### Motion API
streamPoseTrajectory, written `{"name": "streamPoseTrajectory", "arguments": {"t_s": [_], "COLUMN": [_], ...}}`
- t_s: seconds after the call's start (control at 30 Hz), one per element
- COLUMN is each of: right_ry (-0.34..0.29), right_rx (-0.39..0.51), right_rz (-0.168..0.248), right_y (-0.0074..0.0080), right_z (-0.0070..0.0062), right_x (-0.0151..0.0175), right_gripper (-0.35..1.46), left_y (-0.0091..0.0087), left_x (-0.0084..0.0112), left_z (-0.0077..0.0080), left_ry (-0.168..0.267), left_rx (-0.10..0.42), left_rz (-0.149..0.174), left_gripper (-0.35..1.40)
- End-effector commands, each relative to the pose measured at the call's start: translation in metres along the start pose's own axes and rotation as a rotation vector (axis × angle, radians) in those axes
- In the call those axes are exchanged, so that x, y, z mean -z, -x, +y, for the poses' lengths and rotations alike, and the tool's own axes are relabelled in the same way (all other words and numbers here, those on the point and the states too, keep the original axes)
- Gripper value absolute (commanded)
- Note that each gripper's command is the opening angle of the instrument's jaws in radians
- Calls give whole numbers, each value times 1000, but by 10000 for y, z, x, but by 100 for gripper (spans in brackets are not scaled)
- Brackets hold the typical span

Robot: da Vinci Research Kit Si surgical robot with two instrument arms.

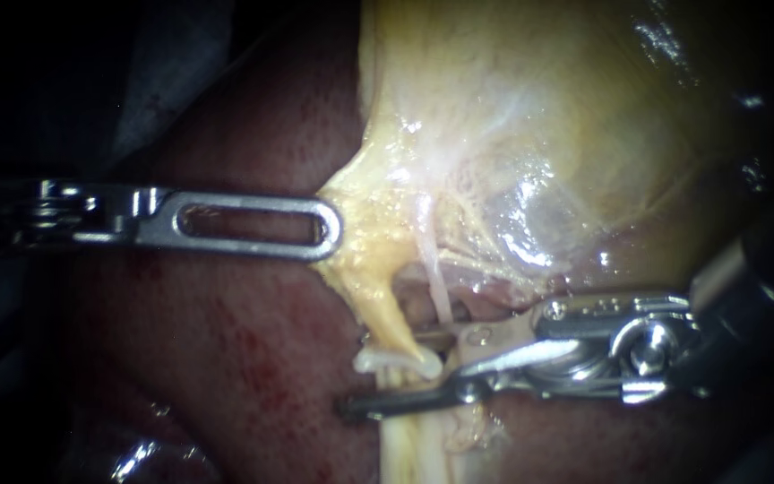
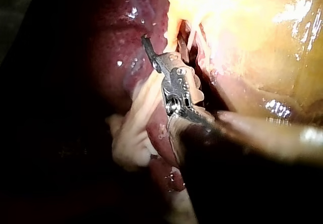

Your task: Going back first clip left tube

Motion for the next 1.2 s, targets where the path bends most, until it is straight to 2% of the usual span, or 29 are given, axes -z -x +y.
{"name": "streamPoseTrajectory", "arguments": {"t_s": [0.03, 0.63, 0.83, 1.2], "right_ry": [1, -3, 0, 34], "right_rx": [0, 15, 19, 33], "right_rz": [0, -1, 2, 24], "right_y": [0, 1, -7, -34], "right_z": [1, 3, 3, 6], "right_x": [0, 14, 26, 87], "right_gripper": [48, 49, 49, 51], "left_y": [0, 0, 0, 0], "left_x": [0, 0, 0, 1], "left_z": [0, 0, 0, 2], "left_ry": [0, 0, 0, -2], "left_rx": [0, 6, 6, 6], "left_rz": [0, 0, 0, -1], "left_gripper": [-35, -35, -35, -35]}}
